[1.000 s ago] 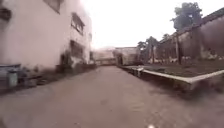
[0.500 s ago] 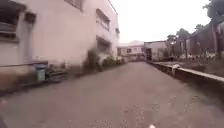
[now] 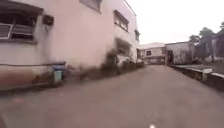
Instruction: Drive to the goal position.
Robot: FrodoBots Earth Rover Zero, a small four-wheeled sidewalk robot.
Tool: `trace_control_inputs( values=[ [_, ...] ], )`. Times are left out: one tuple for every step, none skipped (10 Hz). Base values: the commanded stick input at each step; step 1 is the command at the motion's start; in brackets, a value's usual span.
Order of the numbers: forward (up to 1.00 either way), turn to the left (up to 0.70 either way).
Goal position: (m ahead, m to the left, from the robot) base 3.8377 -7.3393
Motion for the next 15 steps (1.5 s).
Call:
trace_control_inputs(
  values=[
    [0.70,-0.31],
    [0.70,-0.31],
    [0.70,-0.30],
    [0.70,-0.26],
    [0.70,0.00],
    [0.70,0.16],
    [0.70,0.15],
    [0.70,0.09],
    [0.70,-0.01],
    [0.70,-0.23],
    [0.70,-0.07],
    [0.70,-0.09],
    [0.70,-0.02],
    [0.70,0.00],
    [0.70,0.00]
  ],
)
